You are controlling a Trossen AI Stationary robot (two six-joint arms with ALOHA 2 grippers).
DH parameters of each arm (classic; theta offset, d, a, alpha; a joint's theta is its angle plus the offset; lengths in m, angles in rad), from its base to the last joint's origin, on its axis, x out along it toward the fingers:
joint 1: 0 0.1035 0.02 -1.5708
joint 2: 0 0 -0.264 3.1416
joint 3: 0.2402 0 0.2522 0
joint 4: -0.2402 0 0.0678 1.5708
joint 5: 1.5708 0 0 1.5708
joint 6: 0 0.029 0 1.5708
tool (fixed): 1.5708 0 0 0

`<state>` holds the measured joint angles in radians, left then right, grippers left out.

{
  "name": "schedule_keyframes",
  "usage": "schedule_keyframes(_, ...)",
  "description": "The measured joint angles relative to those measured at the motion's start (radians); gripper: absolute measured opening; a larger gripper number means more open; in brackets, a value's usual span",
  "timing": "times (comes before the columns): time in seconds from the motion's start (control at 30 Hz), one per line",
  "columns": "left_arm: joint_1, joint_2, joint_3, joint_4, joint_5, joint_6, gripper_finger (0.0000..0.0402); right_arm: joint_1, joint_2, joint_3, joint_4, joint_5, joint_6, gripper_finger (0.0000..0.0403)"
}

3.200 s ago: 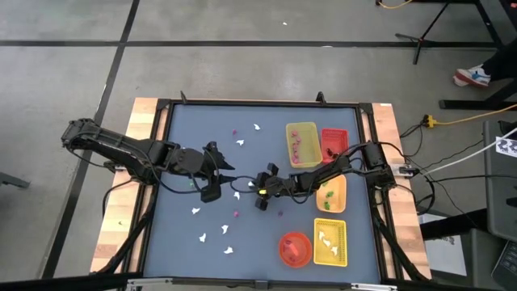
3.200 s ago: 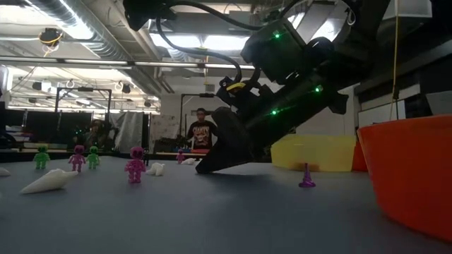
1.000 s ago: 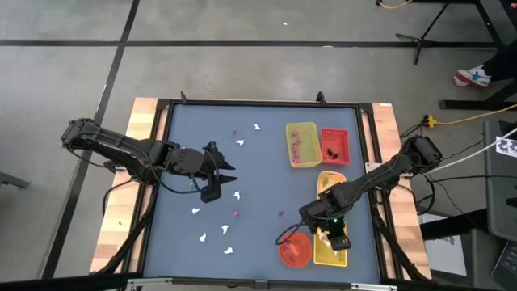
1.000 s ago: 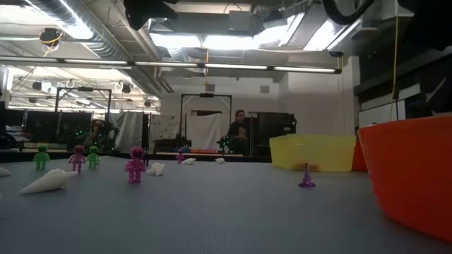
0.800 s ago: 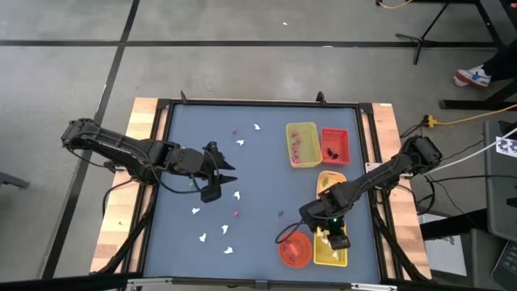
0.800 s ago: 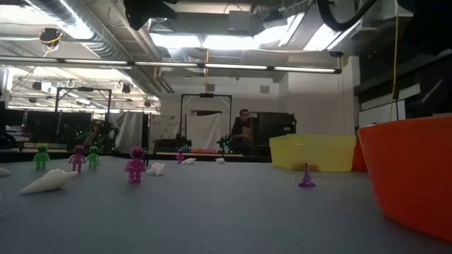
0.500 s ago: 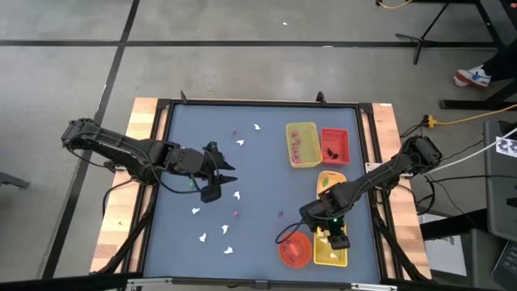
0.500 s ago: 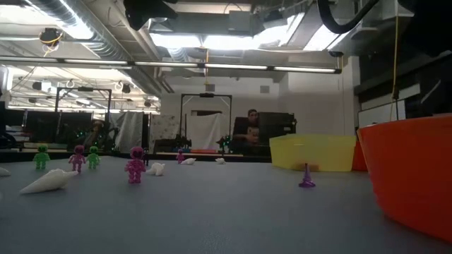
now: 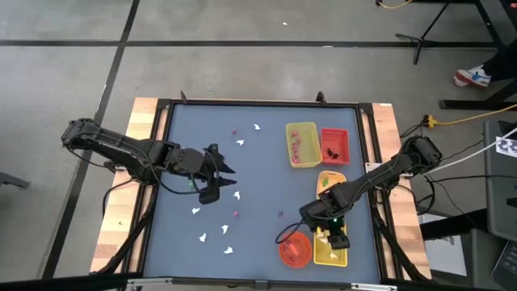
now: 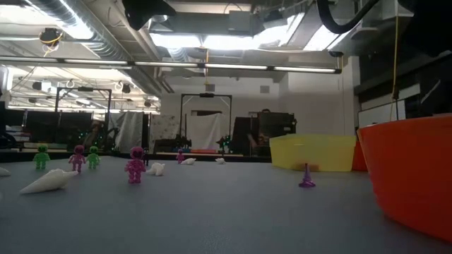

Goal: Sort Halloween decoration
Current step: Put the white ghost toy into the yellow box

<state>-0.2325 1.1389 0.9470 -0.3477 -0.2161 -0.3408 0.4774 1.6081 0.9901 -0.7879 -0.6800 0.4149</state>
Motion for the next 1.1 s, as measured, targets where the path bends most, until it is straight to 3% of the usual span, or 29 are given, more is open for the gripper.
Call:
schedule_keyframes(0.43,-0.154,0.097,0.000,-0.003,0.001,-0.031,0.0149,0.000,0.000,0.000,0.001,0.061,-0.001,0.0221)
schedule_keyframes(0.93,-0.383,0.218,0.000,-0.050,-0.002,-0.396,0.0149,0.000,0.000,0.000,0.001,0.063,0.000,0.0221)
schedule_keyframes(1.1,-0.483,0.275,0.000,-0.073,-0.001,-0.416,0.0149,0.000,0.000,0.000,0.000,0.064,0.000,0.0221)
